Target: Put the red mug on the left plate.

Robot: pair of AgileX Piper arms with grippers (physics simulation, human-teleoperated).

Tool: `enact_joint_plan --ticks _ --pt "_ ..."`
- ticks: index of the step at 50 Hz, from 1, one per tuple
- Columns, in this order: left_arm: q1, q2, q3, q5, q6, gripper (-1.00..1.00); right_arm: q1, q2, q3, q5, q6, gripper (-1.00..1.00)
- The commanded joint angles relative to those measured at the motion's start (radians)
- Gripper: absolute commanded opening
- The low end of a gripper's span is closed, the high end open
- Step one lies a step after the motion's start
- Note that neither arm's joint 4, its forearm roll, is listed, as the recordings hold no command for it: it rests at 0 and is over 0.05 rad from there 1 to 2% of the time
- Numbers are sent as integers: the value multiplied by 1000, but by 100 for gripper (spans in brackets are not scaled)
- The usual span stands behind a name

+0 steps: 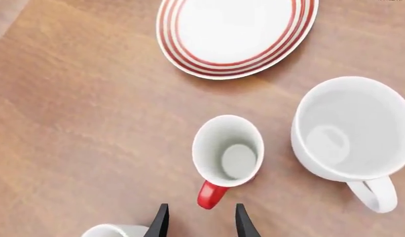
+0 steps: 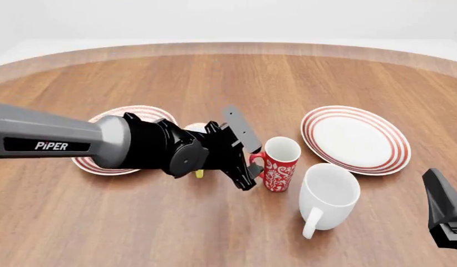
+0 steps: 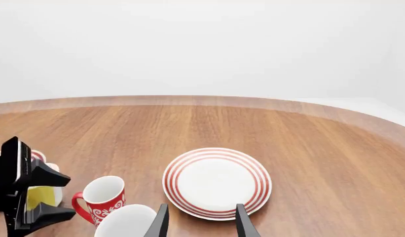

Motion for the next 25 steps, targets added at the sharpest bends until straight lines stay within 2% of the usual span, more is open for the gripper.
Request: enact_joint_plan --ticks 1,25 --pt "-6 19 5 -23 -15 100 0 0 0 0 0 100" --pt "-14 48 1 -44 -39 100 0 -1 0 0 0 100"
